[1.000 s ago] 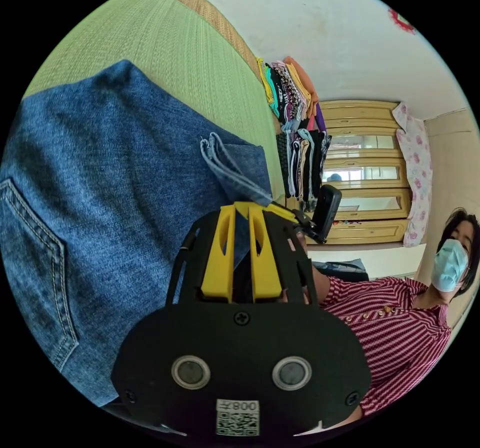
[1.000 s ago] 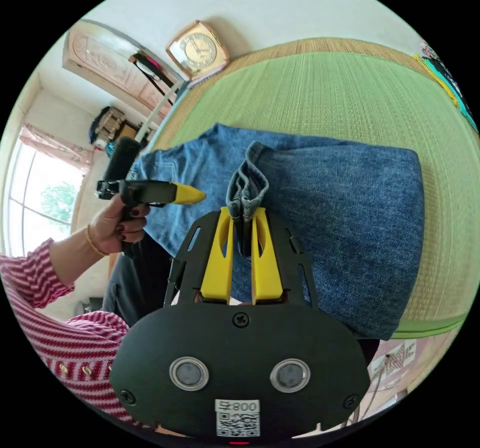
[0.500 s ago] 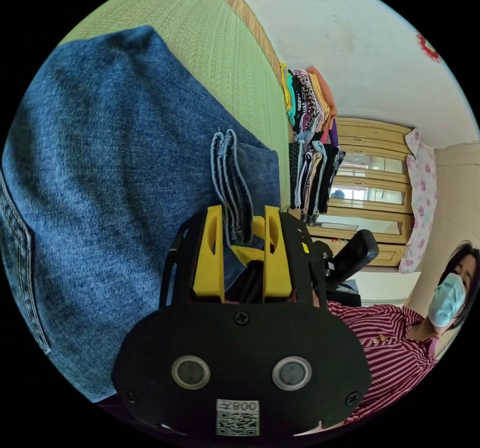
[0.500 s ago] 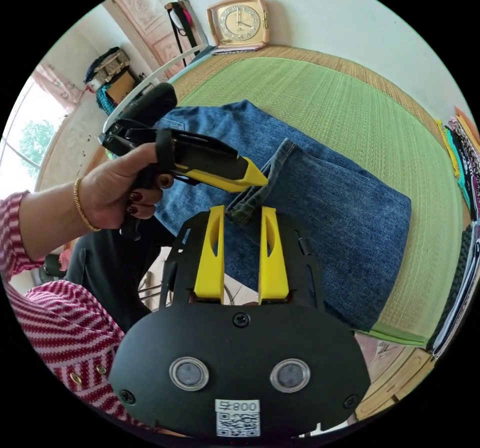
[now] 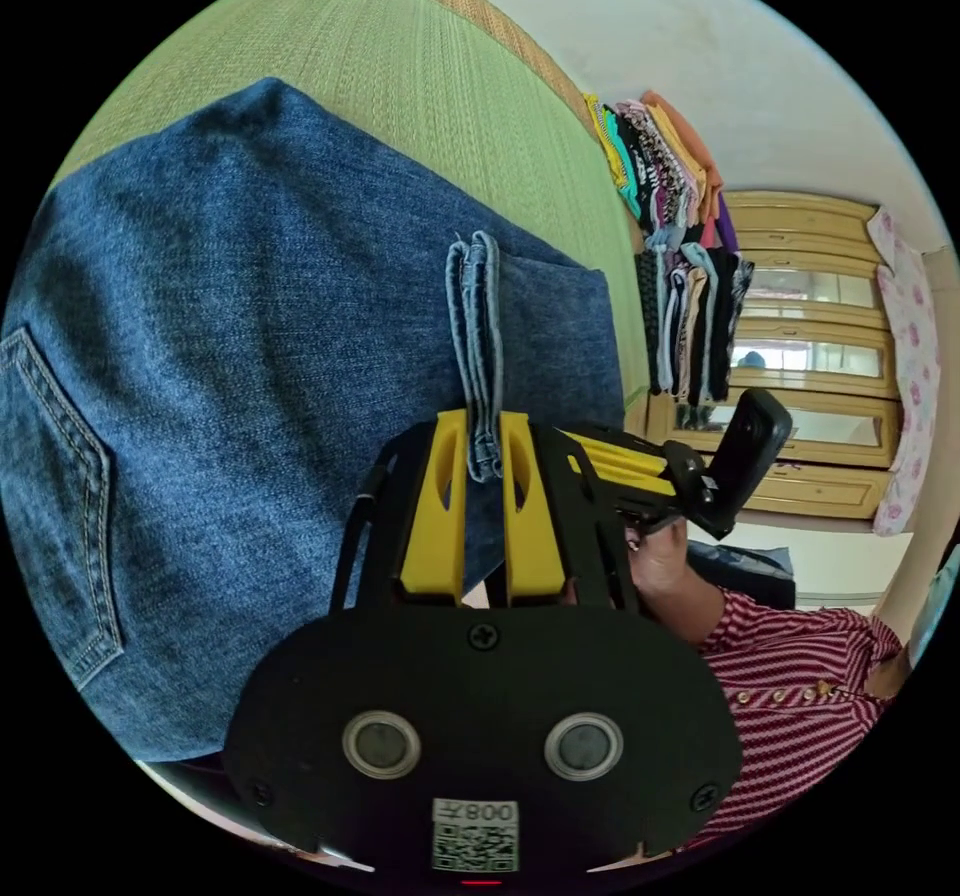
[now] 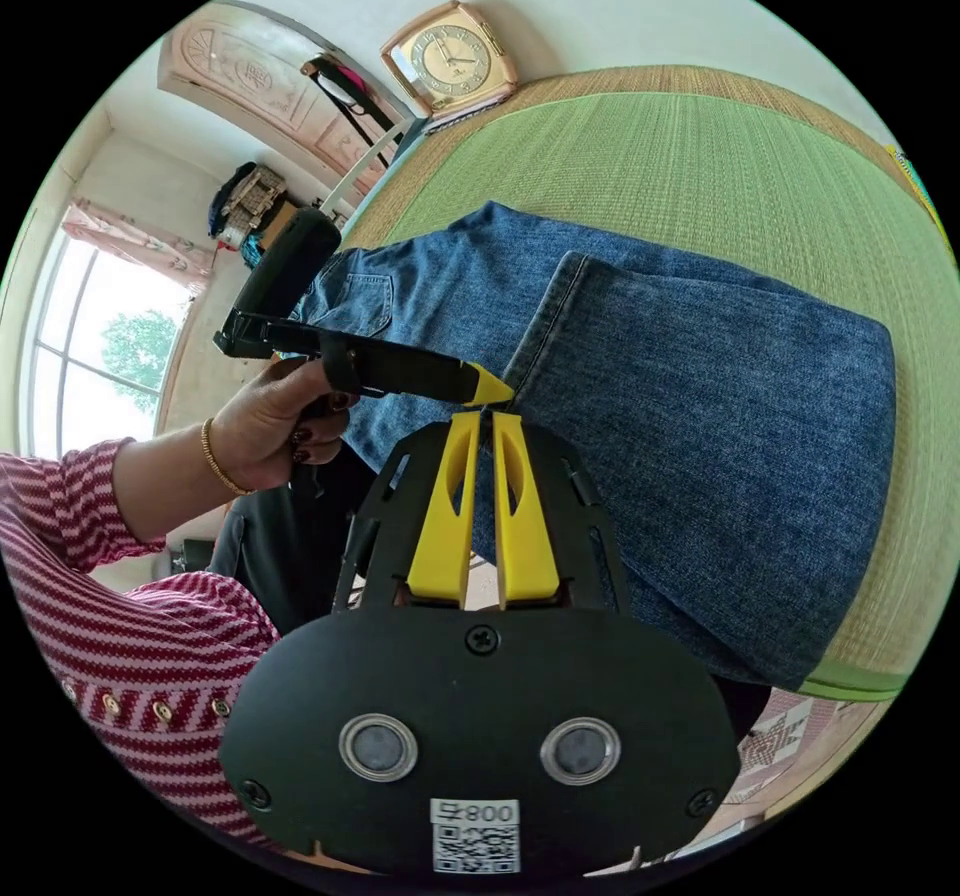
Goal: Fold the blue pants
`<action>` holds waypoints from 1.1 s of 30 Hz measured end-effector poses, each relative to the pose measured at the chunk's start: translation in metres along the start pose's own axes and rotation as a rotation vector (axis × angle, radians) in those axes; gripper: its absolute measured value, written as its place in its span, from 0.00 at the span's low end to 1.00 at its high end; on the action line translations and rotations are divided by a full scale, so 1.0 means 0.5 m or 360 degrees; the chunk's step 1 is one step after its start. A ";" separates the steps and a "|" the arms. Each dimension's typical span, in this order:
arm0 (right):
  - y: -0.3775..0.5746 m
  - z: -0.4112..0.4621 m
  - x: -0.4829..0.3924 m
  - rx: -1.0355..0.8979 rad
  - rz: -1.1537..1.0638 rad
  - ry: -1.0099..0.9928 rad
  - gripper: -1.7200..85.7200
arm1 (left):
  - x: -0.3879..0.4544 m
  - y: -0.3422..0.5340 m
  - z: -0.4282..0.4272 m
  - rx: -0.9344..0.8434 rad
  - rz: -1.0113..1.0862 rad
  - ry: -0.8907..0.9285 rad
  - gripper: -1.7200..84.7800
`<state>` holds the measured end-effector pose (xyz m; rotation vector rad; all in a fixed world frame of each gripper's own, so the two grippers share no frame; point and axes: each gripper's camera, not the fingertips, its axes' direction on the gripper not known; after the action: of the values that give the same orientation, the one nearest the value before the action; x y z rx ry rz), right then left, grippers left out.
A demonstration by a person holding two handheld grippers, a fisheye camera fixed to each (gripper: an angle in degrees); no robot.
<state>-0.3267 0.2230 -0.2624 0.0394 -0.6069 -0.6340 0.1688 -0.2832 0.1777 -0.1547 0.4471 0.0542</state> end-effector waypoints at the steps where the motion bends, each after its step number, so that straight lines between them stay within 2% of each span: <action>1: 0.001 -0.002 0.007 -0.0020 0.0000 -0.0028 0.04 | -0.001 -0.002 0.001 0.0001 0.0000 -0.0002 0.09; 9: -0.045 -0.054 0.090 0.0145 0.0067 -0.0161 0.02 | -0.004 -0.013 0.022 0.0025 0.0057 -0.0126 0.07; 14: -0.136 0.036 0.169 0.0028 0.0160 -0.0128 0.02 | 0.006 -0.002 0.024 0.0102 0.0108 -0.0250 0.07; 18: -0.138 0.122 0.202 -0.0072 0.0193 -0.0160 0.02 | 0.029 0.010 0.041 0.0164 0.0268 -0.0145 0.05; 21: -0.109 0.144 0.223 -0.0048 0.0225 -0.0210 0.02 | 0.019 -0.002 0.096 -0.0019 0.0235 -0.0275 0.04; 24: -0.070 0.148 0.235 -0.0068 0.0226 -0.0197 0.02 | -0.003 -0.006 0.119 0.0010 0.0199 -0.0129 0.03; 27: 0.008 0.106 0.247 -0.0001 0.0192 -0.0136 0.02 | -0.004 -0.006 0.133 0.0008 0.0242 -0.0142 0.02; 33: 0.266 -0.004 0.374 0.0253 0.0464 -0.0122 0.04 | 0.003 -0.009 0.166 0.0043 0.0269 -0.0137 0.02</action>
<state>-0.1338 0.2247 -0.1382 0.0743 -0.7208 -0.3051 0.2059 -0.2742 0.2517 -0.0873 0.3742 0.2197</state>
